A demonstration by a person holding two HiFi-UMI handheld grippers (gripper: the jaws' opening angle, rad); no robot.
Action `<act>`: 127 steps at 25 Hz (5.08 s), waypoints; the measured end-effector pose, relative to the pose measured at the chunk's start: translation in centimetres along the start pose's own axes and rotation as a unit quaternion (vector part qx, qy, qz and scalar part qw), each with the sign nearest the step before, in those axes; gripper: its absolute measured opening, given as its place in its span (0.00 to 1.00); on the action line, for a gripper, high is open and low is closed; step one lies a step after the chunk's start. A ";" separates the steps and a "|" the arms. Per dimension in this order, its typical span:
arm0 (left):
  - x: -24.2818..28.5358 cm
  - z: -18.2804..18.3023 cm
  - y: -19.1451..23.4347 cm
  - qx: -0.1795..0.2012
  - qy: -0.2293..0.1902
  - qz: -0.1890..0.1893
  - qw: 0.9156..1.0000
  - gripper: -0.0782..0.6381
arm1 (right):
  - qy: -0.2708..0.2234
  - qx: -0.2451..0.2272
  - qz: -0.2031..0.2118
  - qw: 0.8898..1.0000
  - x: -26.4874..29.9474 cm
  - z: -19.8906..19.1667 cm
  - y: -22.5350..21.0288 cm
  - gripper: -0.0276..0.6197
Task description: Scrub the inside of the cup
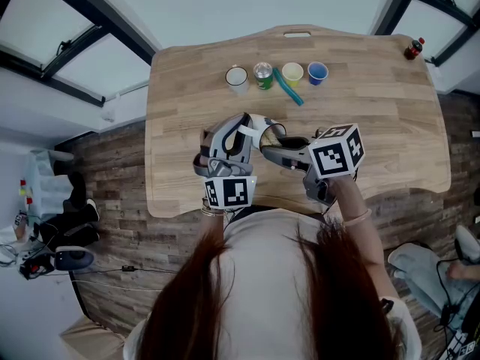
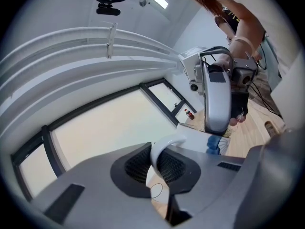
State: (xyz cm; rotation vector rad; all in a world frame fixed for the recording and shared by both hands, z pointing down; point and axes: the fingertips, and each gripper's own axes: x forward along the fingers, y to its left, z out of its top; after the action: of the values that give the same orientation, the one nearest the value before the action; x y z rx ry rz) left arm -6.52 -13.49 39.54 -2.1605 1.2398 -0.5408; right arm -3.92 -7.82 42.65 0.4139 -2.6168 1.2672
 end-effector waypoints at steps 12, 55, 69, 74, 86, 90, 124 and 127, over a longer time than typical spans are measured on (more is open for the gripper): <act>0.2 -0.3 -0.2 -0.003 0.004 -0.015 1.000 0.15 | 0.048 -0.119 -0.053 0.990 0.2 -0.3 0.0 0.22; 1.1 -2.6 -0.4 -0.028 0.057 -0.040 0.997 0.15 | 0.206 -0.492 -0.201 0.822 0.8 -1.6 -1.4 0.22; 1.5 -3.1 0.1 -0.064 0.080 -0.034 0.994 0.15 | 0.187 -0.479 -0.210 0.832 0.5 -0.8 -1.7 0.22; 1.5 -3.3 0.2 -0.074 0.084 -0.030 0.993 0.15 | 0.176 -0.461 -0.212 0.843 0.4 -0.6 -1.8 0.22; 1.8 -4.0 1.2 -0.129 0.098 -0.010 0.987 0.15 | 0.145 -0.439 -0.223 0.858 -0.1 0.5 -1.5 0.21; 2.0 -4.2 1.2 -0.141 0.102 -0.007 0.985 0.15 | 0.138 -0.436 -0.227 0.860 -0.2 0.8 -1.6 0.21; 2.4 -9.6 1.4 -0.465 0.149 0.033 0.872 0.15 | 0.006 -0.460 -0.282 0.842 -0.5 4.9 -0.5 0.21; 2.4 -9.8 1.2 -0.494 0.147 0.030 0.857 0.15 | -0.003 -0.471 -0.284 0.835 -0.5 5.2 -0.2 0.21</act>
State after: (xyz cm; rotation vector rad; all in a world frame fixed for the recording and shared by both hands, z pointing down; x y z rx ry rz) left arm -11.97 -18.89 46.15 -2.9025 2.0676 -0.1976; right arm -3.73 -11.93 39.45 0.8679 -2.4320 -0.2397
